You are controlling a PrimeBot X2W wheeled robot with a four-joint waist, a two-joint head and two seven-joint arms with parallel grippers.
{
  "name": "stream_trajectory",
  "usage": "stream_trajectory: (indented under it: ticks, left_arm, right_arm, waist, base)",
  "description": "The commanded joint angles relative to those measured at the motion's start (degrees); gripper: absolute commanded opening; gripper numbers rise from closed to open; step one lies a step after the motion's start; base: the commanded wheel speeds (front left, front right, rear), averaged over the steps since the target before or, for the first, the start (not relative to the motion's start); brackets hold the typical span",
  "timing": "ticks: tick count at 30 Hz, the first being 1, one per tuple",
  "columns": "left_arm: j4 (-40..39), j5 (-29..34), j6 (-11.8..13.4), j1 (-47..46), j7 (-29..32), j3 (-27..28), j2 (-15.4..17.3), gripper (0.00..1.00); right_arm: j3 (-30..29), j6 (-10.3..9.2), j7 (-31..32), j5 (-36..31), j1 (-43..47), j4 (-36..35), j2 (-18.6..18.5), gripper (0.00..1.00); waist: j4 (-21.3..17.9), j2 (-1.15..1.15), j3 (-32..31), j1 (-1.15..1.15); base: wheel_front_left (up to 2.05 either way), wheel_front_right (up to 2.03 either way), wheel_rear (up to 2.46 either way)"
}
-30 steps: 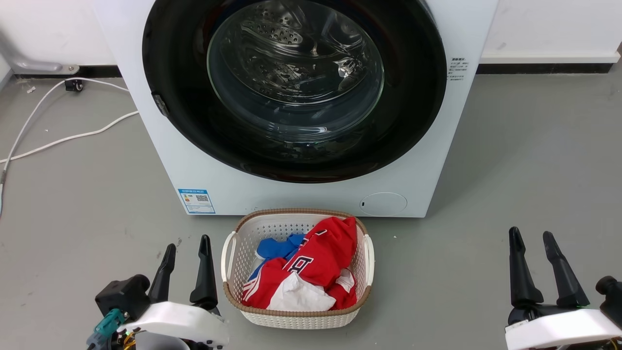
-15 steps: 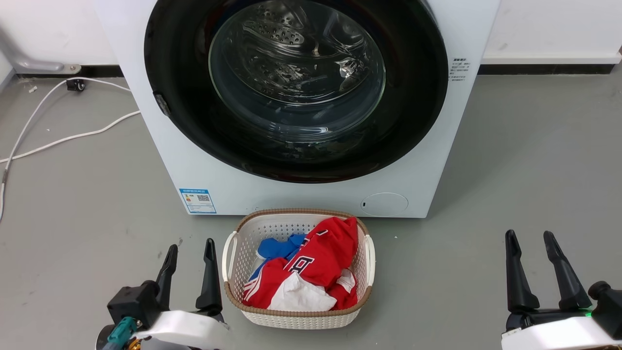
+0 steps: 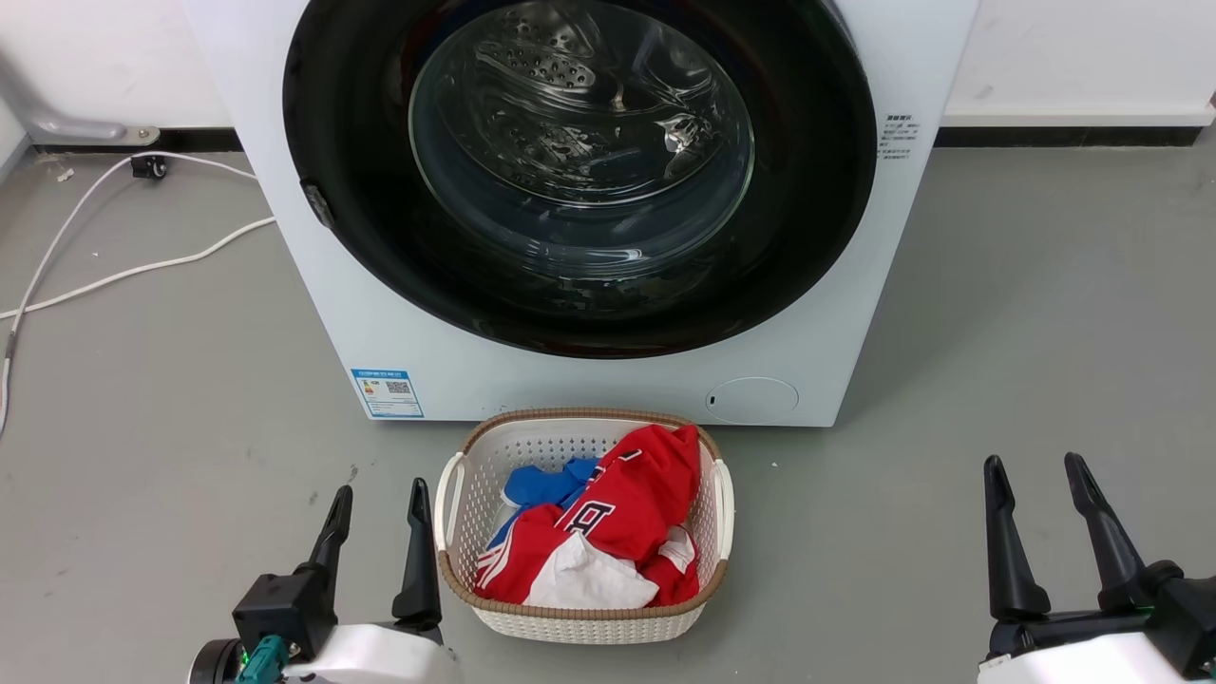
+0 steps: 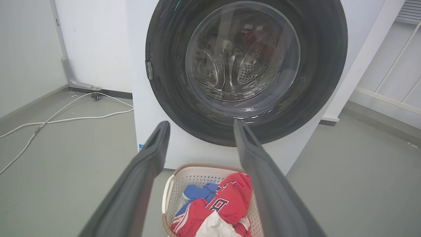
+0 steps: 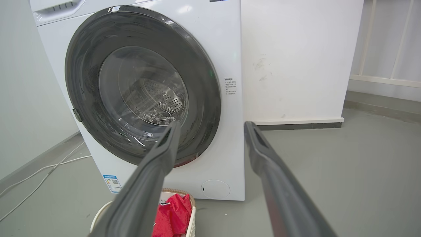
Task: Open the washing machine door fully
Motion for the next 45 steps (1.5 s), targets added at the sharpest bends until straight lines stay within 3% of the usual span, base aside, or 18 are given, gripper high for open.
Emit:
stream_trajectory:
  ticks: [1,19,43,44,45]
  left_arm:
    - [-0.08,1.26,-0.20,0.36,-0.51,0.20,-0.07,1.00]
    - [-0.50,7.57,-1.53,1.48,-2.46,1.54,-0.90,1.00]
    - [-0.19,6.99,-0.53,1.77,-2.91,1.12,-0.96,1.00]
    - [-0.18,7.04,-0.49,1.79,-2.91,1.15,-0.96,1.00]
    - [-0.16,7.06,-0.53,1.81,-2.91,1.13,-0.96,1.00]
  right_arm:
    - [0.09,0.13,-0.62,-1.04,0.35,-0.68,-0.16,1.00]
    - [-0.10,0.07,-2.61,-6.05,1.77,-1.14,-0.15,1.00]
    - [-0.21,0.07,-3.00,-2.36,1.93,1.05,-0.14,1.00]
    - [-0.12,0.07,-3.00,-2.41,1.95,1.12,-0.14,0.55]
    - [0.00,0.07,-3.00,-2.54,1.93,1.10,-0.14,0.00]
  waist:
    - [0.02,0.00,0.00,0.00]
    - [0.39,0.00,0.09,0.00]
    - [0.65,0.00,0.09,0.00]
    - [0.65,0.00,0.09,0.00]
    - [0.66,0.00,0.08,0.00]
  base:
    - [0.00,0.00,0.00]
    - [0.00,0.00,0.00]
    - [0.00,0.00,0.00]
    - [0.00,0.00,0.00]
    - [0.00,0.00,0.00]
